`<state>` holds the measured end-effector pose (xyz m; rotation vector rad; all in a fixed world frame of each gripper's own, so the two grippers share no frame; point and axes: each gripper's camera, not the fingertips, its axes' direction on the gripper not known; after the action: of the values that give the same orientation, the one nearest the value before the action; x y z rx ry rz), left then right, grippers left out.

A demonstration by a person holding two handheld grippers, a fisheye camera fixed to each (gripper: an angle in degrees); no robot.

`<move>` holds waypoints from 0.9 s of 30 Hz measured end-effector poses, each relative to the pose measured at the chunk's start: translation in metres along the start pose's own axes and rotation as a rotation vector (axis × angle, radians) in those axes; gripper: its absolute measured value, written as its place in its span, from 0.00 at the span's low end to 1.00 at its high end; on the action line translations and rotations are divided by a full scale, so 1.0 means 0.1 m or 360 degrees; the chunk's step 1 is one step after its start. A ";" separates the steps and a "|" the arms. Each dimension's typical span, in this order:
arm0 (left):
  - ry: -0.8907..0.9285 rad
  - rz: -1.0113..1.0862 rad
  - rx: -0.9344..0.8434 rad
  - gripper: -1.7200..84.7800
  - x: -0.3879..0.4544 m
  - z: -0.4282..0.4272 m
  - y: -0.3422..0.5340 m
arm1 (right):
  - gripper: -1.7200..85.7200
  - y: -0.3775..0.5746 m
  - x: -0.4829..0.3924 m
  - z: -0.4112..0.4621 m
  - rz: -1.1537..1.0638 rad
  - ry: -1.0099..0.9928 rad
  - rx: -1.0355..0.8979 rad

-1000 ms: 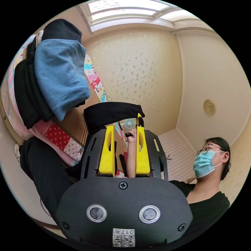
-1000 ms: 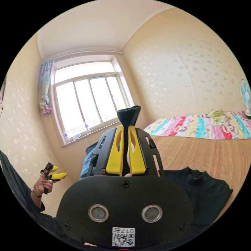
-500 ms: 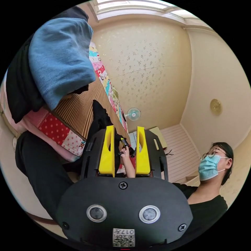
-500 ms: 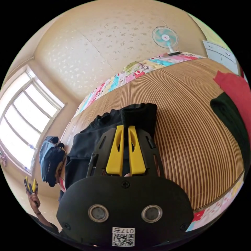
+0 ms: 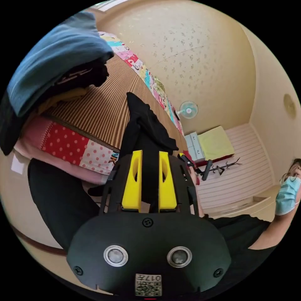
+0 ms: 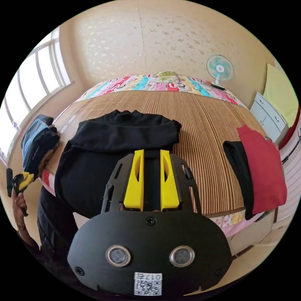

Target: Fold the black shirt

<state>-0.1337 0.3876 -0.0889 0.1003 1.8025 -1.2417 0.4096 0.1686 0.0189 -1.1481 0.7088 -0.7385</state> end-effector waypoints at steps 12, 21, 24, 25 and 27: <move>-0.0623 0.0442 -0.0589 0.01 0.22 2.45 -0.71 | 0.02 0.25 -1.09 0.67 -0.0111 0.0184 -0.0341; -0.0749 0.0526 -0.0555 0.01 0.20 3.19 -1.40 | 0.02 -0.50 -1.43 1.12 -0.0292 0.0155 -0.0395; -0.0734 0.0467 -0.0488 0.01 0.11 3.38 -1.68 | 0.02 -0.77 -1.53 1.30 -0.0348 0.0220 -0.0381; -0.0696 0.0444 -0.0461 0.01 0.03 3.43 -1.79 | 0.02 -0.87 -1.56 1.36 -0.0345 0.0249 -0.0368; -0.0654 0.0430 -0.0433 0.01 -0.05 3.49 -1.92 | 0.02 -0.99 -1.60 1.44 -0.0335 0.0281 -0.0338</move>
<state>-0.0110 0.0259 0.0234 -0.0613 1.5206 -0.7535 0.4195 0.3517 0.1690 -1.3774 0.8372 -0.9682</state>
